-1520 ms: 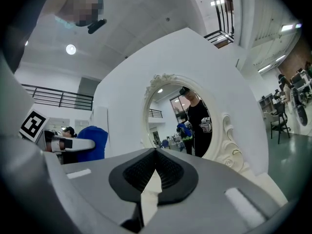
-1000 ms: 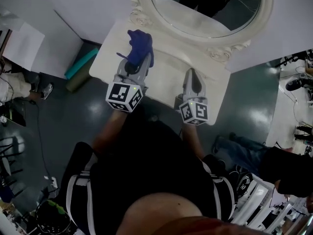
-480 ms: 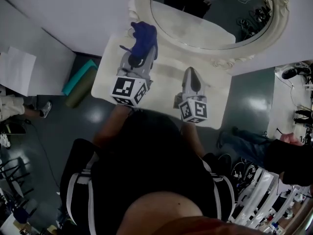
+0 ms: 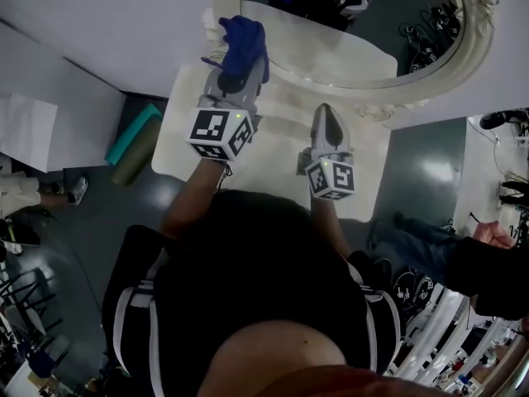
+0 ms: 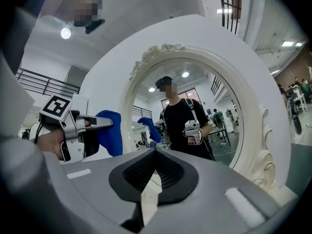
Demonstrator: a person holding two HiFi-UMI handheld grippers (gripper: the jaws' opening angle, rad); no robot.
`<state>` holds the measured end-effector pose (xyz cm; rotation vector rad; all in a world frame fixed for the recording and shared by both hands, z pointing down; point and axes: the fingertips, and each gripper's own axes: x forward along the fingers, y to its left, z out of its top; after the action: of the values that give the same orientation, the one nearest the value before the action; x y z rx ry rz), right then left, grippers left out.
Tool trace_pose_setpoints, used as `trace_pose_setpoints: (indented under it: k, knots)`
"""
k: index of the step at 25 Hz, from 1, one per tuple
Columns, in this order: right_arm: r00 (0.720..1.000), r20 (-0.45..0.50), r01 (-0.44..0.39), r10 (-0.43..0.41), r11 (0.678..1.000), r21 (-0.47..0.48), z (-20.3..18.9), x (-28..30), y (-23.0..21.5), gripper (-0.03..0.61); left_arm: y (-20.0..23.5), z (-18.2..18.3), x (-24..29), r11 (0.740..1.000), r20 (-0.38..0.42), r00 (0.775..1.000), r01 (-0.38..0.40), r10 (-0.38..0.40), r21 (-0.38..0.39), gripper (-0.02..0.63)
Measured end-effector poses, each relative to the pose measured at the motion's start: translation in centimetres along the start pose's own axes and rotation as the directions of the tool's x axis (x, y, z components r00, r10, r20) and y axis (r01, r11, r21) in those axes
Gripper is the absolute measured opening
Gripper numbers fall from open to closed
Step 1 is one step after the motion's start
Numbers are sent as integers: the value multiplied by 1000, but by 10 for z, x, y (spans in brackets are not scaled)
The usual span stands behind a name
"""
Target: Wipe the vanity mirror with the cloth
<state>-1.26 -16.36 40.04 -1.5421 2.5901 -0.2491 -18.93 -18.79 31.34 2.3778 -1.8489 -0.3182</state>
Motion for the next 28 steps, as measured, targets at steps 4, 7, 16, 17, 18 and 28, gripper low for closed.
trace_pose_setpoints:
  k: [4, 7, 16, 17, 18, 28]
  knots:
    - [1000, 14, 5, -5, 1000, 2, 4, 3, -29, 0, -6, 0, 26, 999, 10, 999, -49, 48, 21, 67]
    - [1000, 15, 12, -12, 1000, 5, -1, -2, -57, 0, -11, -4, 38, 993, 43, 993, -116, 114, 35, 67]
    - [999, -2, 37, -36, 999, 28, -1, 10, -69, 0, 19, 25, 65, 981, 92, 978, -191, 187, 30, 67]
    - [999, 0, 35, -35, 999, 26, 1, 11, -68, 0, 20, 27, 67, 982, 91, 978, -189, 185, 31, 67]
    - [999, 1, 33, -33, 999, 25, 2, 12, -68, 0, 20, 28, 69, 982, 92, 979, -186, 183, 32, 67]
    - [999, -10, 46, -45, 999, 19, -2, 27, -81, 0, 26, 31, 98, 986, 118, 980, -162, 158, 28, 67]
